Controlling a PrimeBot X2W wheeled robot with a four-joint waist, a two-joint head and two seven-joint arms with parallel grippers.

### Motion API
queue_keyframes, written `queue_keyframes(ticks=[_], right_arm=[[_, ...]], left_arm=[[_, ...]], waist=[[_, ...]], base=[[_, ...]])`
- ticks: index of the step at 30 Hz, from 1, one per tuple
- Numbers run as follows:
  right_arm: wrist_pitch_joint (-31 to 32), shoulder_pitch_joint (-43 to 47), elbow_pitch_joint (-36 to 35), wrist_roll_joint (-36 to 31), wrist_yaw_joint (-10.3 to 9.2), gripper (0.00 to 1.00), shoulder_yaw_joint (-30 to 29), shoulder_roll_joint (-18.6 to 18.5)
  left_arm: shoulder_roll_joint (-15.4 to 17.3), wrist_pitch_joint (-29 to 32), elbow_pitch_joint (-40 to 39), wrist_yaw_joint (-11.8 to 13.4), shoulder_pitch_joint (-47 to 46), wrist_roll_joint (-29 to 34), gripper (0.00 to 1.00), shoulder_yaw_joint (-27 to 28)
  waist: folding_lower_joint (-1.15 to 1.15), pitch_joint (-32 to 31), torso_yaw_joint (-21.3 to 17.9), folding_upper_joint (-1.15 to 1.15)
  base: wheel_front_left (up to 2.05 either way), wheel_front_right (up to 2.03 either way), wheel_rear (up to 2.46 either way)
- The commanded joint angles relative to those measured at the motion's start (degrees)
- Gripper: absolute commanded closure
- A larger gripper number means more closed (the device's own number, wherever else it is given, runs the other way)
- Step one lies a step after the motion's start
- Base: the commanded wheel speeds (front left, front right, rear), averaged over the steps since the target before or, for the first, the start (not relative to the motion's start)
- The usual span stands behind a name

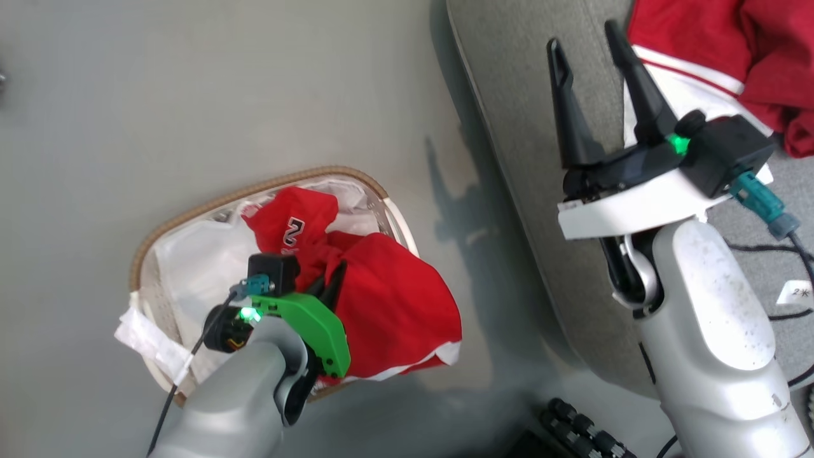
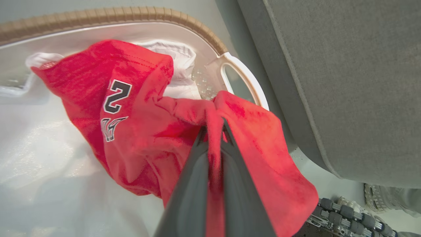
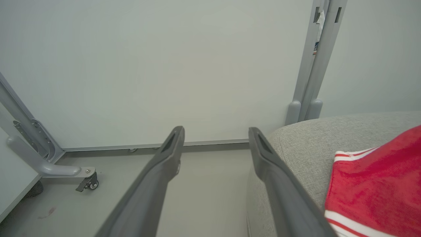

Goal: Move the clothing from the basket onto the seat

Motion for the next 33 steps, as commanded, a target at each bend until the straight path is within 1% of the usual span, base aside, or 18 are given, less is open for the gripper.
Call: queue_keyframes(ticks=[1,10,16,24,33], right_arm=[[0.0,1.6,0.7,-0.3,-0.06,0.0,0.1,-0.2],[0.0,6.8,4.5,-0.4,-0.06,0.0,0.4,-0.2],[0.0,10.1,6.4,-0.6,-0.06,0.0,0.5,-0.2],[0.0,13.9,7.8,-1.1,-0.06,0.0,-0.6,-0.2],[0.0,18.1,9.5,-0.8,-0.06,0.0,-0.2,-0.2]], left_arm=[[-0.2,-0.1,-0.8,-0.2,2.2,1.5,1.0,1.6],[-1.7,-0.1,-9.3,-0.2,10.3,12.2,1.0,14.5],[-2.8,-0.1,-16.2,-0.2,15.1,18.4,1.0,20.4],[-3.8,-0.1,-26.0,-0.2,19.6,24.2,1.0,26.4],[-4.2,-0.1,-36.2,-0.2,20.4,27.6,1.0,29.7]], waist=[[0.0,-6.3,3.7,0.0],[0.0,-14.9,6.9,0.0],[0.0,-19.6,8.7,0.0],[0.0,-24.6,10.8,0.0],[0.0,-29.1,12.1,0.0]], base=[[0.0,0.0,0.0],[0.0,0.0,0.0],[0.0,0.0,0.0],[0.0,0.0,0.0],[0.0,0.0,0.0]])
